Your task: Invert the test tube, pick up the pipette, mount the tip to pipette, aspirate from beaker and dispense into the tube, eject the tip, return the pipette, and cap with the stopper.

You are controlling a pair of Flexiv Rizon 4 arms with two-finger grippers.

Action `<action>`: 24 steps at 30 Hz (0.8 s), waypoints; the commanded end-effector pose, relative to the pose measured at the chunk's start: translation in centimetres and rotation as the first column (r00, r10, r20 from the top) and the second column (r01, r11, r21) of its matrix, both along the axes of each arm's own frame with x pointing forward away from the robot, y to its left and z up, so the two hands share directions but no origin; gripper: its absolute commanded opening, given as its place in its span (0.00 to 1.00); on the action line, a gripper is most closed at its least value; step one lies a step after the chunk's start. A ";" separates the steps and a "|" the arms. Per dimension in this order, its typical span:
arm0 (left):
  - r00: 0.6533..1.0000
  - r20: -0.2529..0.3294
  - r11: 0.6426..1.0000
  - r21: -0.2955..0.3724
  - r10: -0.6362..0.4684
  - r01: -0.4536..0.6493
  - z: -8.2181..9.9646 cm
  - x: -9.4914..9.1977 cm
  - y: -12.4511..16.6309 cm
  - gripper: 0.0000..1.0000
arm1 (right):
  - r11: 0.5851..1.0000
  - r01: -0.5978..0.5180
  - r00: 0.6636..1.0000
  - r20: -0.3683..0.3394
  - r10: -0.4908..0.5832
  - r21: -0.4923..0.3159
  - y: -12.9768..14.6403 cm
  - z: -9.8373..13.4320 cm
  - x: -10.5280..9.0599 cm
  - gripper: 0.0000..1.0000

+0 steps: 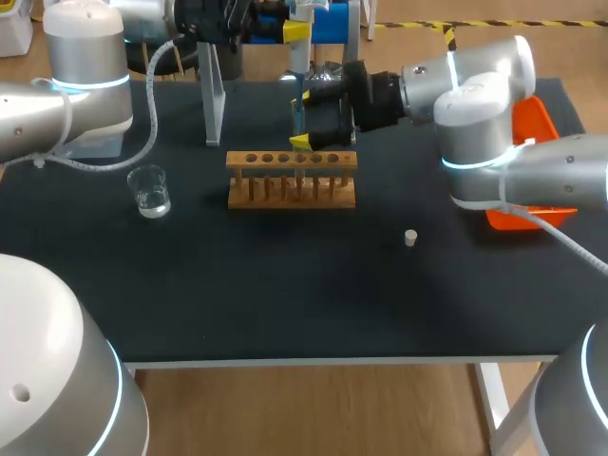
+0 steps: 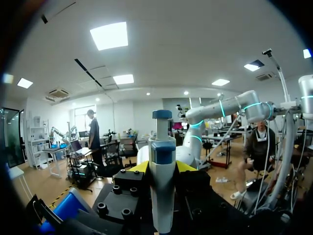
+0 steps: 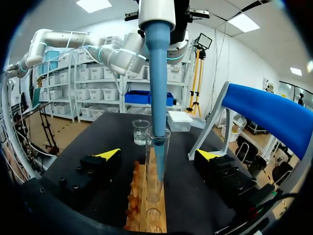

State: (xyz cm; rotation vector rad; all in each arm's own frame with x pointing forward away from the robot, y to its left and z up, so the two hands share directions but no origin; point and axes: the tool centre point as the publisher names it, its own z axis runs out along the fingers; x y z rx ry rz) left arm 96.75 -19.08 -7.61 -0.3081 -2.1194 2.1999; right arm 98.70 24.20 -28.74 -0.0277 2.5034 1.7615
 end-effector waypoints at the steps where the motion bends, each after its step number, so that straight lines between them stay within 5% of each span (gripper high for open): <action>1: 1.000 0.000 1.000 0.002 -0.007 0.007 0.1 0.2 0.1 0.00 | 1.000 0.010 1.000 0.012 -0.010 -0.016 0.9 -0.6 -0.1 1.00; 24: 1.000 0.000 1.000 0.002 -0.007 0.007 0.1 0.2 0.1 0.00 | 0.992 0.063 0.998 0.027 -0.061 -0.105 2.3 -2.3 0.3 1.00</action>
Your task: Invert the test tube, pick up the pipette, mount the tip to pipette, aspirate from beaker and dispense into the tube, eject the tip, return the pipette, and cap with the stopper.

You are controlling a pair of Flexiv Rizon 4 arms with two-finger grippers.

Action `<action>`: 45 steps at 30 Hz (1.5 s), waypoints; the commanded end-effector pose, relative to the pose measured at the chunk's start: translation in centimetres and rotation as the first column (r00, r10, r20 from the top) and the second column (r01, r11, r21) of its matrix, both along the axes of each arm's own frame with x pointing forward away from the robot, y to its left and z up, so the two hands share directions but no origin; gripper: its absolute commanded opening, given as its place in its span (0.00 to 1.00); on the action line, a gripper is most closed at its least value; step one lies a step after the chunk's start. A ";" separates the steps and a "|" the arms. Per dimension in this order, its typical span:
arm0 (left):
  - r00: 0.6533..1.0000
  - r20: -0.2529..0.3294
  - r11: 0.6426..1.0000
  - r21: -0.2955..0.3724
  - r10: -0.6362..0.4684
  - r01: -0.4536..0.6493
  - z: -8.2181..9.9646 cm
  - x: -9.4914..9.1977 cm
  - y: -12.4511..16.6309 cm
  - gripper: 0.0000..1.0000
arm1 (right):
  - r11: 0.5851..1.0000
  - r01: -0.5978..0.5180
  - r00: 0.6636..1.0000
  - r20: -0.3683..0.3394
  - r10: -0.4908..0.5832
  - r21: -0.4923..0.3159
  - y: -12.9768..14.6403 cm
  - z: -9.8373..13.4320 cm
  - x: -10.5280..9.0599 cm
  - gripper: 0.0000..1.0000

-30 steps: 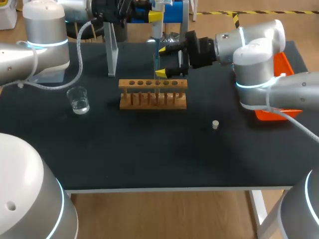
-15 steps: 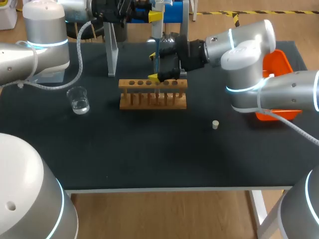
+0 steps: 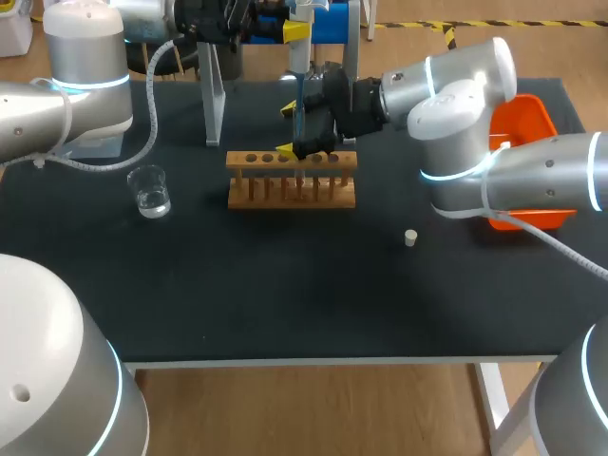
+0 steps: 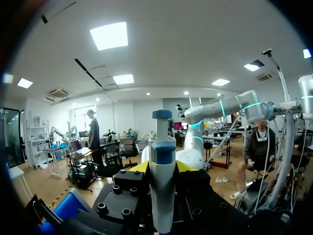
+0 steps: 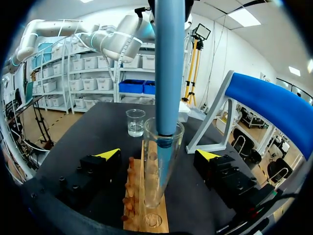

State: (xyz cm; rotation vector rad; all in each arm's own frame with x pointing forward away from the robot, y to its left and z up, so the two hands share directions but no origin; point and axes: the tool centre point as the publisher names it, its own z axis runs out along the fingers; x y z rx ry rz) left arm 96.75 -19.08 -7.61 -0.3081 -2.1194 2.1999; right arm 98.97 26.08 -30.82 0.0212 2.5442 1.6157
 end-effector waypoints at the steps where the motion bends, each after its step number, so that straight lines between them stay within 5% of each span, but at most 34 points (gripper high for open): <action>1: 1.000 0.000 1.000 0.002 -0.007 0.007 0.1 0.2 0.1 0.00 | 1.000 0.006 1.000 0.010 -0.006 -0.019 0.5 -0.3 0.0 1.00; 45: 1.000 0.019 1.000 0.011 0.007 -0.007 1.0 -0.3 0.0 0.00 | 0.998 0.008 1.000 0.021 -0.007 -0.058 0.8 -0.9 0.2 1.00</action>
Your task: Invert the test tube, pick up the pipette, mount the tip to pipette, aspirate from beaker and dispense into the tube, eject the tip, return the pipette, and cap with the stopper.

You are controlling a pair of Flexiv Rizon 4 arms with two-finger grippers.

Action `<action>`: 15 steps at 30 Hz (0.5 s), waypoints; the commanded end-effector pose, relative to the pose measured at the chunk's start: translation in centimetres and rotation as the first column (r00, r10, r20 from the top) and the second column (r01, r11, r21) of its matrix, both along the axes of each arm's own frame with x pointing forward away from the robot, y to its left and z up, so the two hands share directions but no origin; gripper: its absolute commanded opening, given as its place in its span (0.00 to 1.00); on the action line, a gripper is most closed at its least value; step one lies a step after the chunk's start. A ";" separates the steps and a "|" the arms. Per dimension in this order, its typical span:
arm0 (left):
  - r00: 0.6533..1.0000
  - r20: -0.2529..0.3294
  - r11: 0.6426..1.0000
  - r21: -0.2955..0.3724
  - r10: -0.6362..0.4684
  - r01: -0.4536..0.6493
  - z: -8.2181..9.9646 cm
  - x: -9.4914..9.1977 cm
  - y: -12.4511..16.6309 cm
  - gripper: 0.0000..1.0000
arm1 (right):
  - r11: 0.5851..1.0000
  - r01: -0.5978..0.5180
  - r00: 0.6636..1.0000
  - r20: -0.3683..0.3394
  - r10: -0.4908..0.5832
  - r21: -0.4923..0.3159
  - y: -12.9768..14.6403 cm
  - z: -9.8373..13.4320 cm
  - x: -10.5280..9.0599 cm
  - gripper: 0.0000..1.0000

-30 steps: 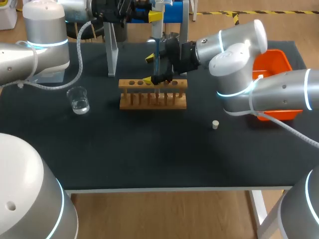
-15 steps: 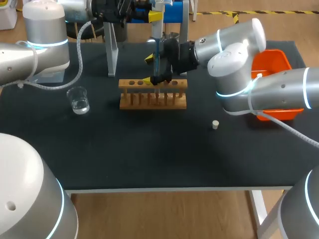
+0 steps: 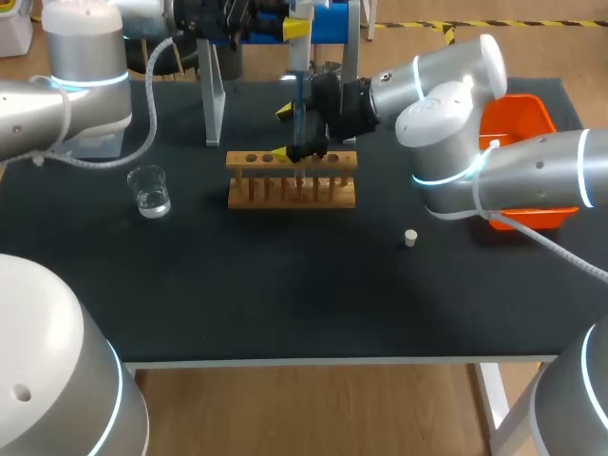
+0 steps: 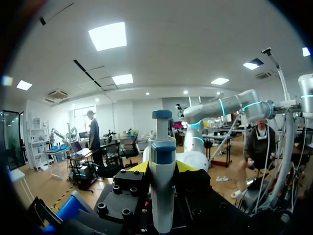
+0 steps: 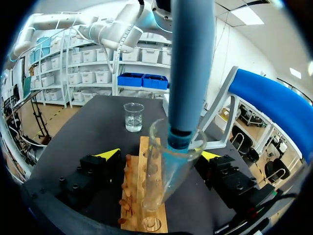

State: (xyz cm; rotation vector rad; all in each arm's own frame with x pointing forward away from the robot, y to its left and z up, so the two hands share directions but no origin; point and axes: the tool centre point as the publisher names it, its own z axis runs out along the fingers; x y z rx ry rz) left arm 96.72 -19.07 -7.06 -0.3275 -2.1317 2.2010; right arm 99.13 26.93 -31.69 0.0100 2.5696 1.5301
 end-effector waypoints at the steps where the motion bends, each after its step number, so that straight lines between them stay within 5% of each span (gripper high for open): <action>1: 1.000 0.004 1.000 0.008 0.008 -0.008 0.5 -0.3 0.0 0.00 | 1.000 -0.002 1.000 -0.001 0.002 -0.001 0.0 0.0 0.1 1.00; 15: 1.000 0.023 1.000 0.021 0.012 -0.013 1.5 -0.7 -0.4 0.00 | 1.000 -0.002 1.000 -0.001 0.002 -0.001 0.0 0.0 0.1 1.00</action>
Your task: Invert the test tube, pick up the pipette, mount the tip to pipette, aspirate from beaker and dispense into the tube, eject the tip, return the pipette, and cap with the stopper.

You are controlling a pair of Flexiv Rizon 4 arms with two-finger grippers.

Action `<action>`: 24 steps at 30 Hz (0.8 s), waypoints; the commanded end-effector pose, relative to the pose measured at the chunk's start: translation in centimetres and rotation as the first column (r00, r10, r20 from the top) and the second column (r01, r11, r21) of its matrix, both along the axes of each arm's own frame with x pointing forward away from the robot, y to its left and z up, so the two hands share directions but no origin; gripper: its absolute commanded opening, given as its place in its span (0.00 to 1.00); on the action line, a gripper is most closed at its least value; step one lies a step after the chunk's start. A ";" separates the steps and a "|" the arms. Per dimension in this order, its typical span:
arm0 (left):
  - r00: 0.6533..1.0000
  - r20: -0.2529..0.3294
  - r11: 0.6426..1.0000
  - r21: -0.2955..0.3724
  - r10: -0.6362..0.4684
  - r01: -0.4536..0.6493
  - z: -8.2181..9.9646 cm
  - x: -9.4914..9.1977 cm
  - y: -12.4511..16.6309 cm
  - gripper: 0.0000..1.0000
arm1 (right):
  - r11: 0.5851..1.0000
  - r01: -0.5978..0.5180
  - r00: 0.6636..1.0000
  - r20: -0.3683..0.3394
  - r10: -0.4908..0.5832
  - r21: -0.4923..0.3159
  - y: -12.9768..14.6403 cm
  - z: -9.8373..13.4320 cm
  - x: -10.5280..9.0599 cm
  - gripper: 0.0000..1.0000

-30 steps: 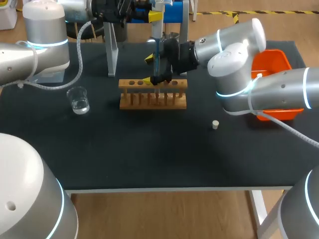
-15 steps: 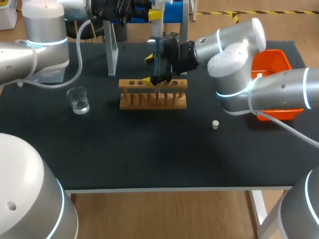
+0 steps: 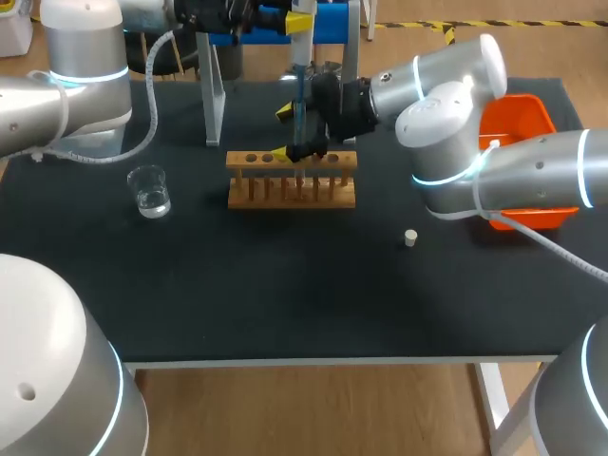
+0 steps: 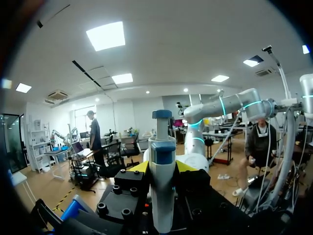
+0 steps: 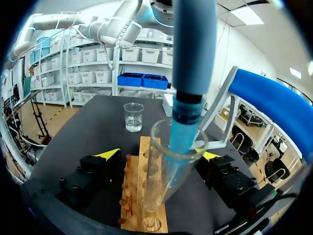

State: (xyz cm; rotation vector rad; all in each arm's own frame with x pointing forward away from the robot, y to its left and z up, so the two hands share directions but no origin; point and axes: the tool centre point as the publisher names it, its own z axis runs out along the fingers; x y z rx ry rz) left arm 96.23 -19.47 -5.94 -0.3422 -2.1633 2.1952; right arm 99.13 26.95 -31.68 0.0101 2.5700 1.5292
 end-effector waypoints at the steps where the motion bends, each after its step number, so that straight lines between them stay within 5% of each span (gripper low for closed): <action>1: 1.000 0.002 1.000 0.007 0.003 -0.003 0.5 -0.3 -0.1 0.00 | 1.000 -0.002 1.000 -0.001 0.002 0.000 -0.1 0.0 0.1 1.00; 24: 1.000 0.027 0.999 0.035 0.007 -0.008 2.1 -1.0 -0.6 0.00 | 1.000 -0.001 1.000 -0.004 0.001 0.004 -0.4 0.2 -0.2 1.00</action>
